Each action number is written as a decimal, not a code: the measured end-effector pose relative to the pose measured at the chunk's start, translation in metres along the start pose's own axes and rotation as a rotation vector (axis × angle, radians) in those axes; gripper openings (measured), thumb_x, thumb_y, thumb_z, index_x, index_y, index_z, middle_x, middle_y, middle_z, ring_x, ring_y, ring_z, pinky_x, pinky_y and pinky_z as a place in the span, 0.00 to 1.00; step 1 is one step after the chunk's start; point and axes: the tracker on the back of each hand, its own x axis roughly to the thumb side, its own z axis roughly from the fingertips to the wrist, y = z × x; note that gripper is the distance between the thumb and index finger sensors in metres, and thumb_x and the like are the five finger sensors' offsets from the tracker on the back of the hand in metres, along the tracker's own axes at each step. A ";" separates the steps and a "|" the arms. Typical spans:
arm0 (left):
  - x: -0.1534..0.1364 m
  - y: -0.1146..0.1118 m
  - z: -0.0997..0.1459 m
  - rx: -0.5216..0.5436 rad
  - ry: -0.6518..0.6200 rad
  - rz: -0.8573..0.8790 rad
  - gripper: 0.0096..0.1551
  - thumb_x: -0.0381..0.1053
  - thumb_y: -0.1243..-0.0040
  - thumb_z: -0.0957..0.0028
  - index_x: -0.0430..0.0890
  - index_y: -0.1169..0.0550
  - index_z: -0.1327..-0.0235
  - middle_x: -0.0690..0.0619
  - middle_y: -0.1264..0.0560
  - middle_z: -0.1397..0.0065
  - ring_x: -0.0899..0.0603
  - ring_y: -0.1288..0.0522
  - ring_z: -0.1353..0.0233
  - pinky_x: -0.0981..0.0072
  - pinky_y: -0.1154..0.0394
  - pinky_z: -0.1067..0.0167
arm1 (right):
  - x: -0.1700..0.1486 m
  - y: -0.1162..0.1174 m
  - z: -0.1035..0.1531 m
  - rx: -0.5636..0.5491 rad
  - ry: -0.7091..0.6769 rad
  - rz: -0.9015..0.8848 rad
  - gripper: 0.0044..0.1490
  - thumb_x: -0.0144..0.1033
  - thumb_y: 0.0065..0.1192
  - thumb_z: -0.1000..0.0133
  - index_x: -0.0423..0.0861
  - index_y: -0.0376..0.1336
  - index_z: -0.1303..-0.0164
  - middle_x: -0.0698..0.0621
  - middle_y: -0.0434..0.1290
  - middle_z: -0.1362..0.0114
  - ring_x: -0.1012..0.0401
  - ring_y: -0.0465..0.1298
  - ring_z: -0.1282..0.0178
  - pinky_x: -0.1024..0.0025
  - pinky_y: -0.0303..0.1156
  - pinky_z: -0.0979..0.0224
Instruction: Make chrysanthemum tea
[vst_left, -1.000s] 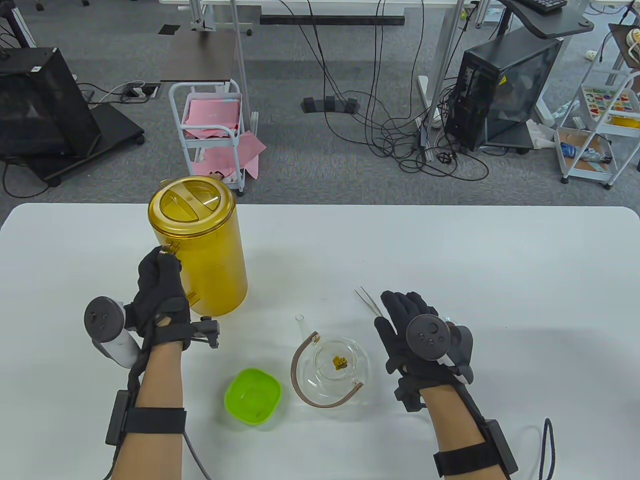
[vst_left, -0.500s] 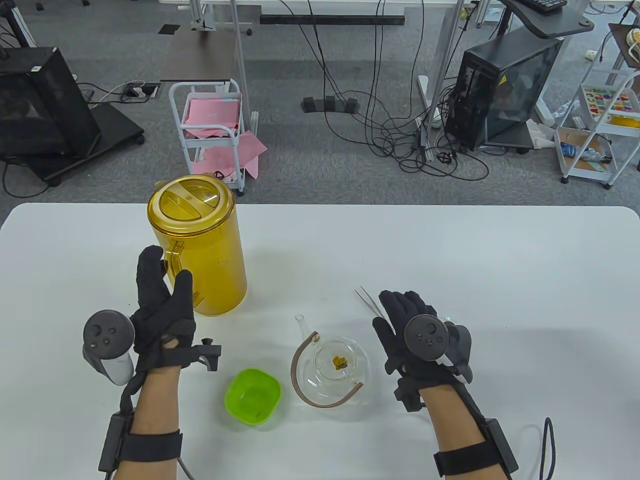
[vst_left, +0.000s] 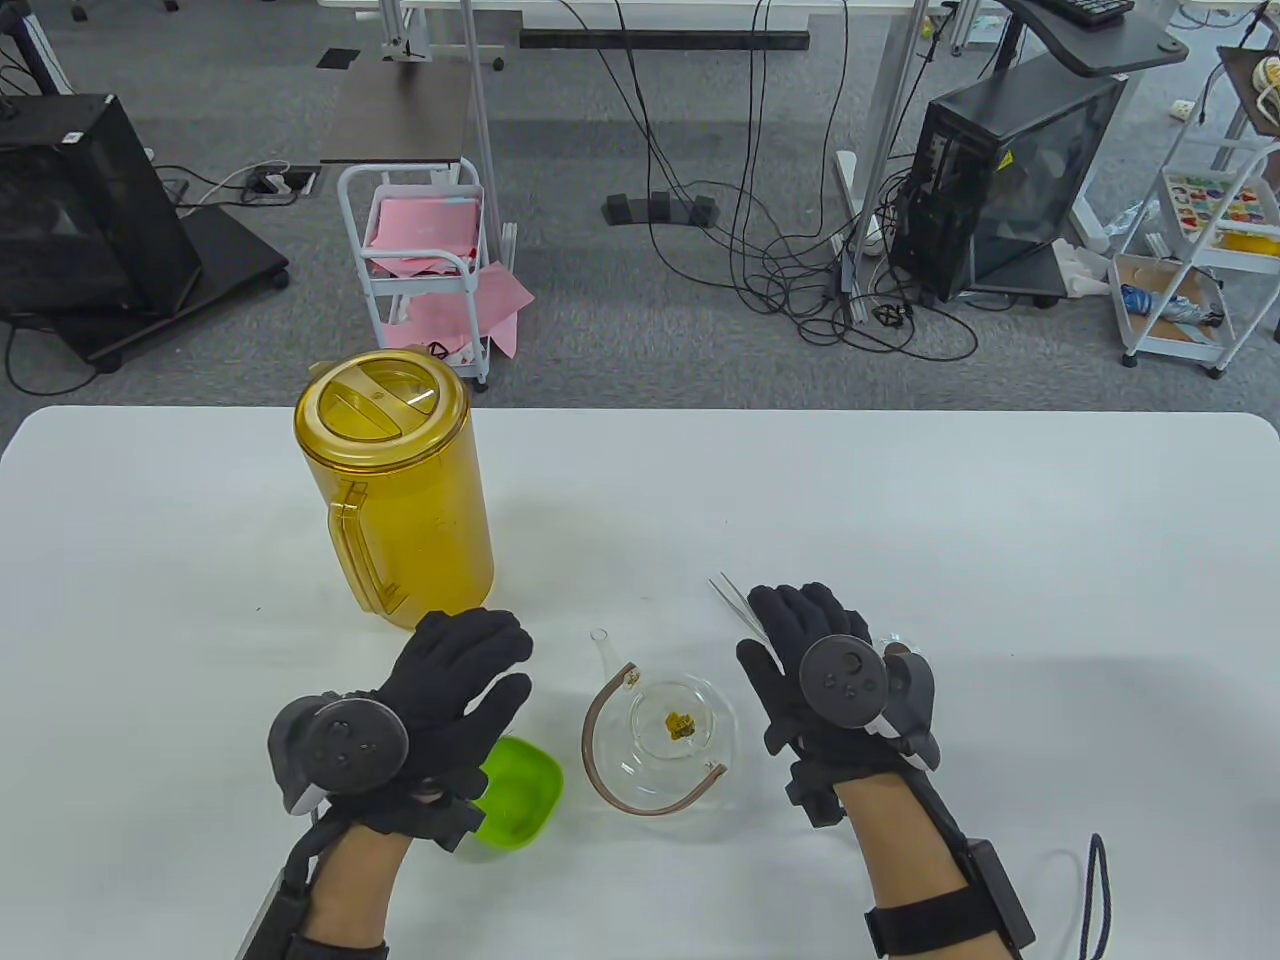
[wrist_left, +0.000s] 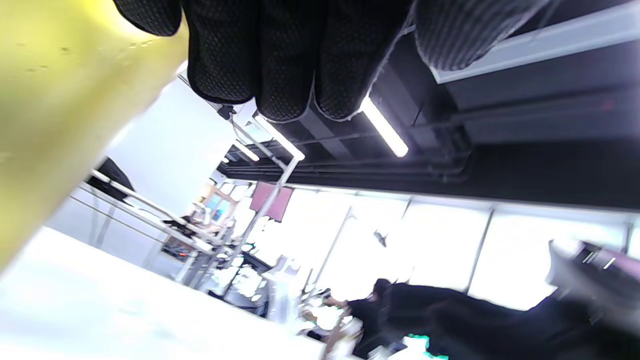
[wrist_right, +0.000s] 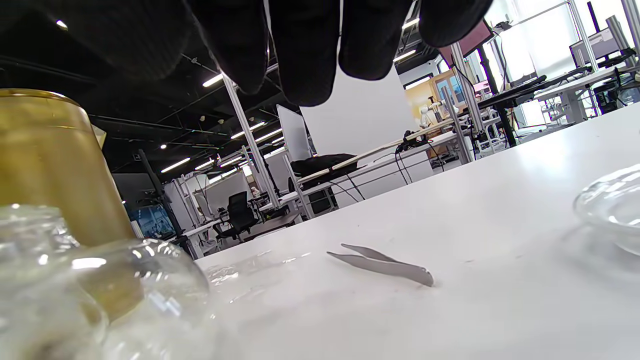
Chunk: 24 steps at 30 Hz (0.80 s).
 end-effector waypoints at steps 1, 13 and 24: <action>-0.005 -0.005 0.001 -0.033 0.019 0.003 0.31 0.68 0.44 0.40 0.52 0.20 0.31 0.46 0.22 0.22 0.32 0.28 0.22 0.31 0.43 0.24 | 0.000 0.000 0.000 0.002 0.001 0.001 0.40 0.59 0.54 0.39 0.54 0.59 0.17 0.46 0.62 0.15 0.40 0.59 0.13 0.33 0.54 0.22; -0.052 -0.016 0.009 -0.156 0.250 -0.029 0.33 0.67 0.44 0.40 0.51 0.22 0.28 0.44 0.25 0.19 0.31 0.31 0.20 0.31 0.46 0.23 | -0.005 -0.008 0.000 -0.021 0.013 -0.016 0.39 0.59 0.54 0.39 0.54 0.60 0.18 0.46 0.62 0.15 0.40 0.59 0.13 0.33 0.53 0.22; -0.048 -0.019 0.007 -0.162 0.237 -0.035 0.33 0.68 0.45 0.39 0.50 0.23 0.28 0.43 0.25 0.19 0.30 0.32 0.21 0.30 0.46 0.24 | -0.074 -0.070 0.013 -0.274 0.378 -0.045 0.41 0.59 0.53 0.38 0.54 0.55 0.15 0.45 0.58 0.13 0.39 0.56 0.12 0.32 0.51 0.21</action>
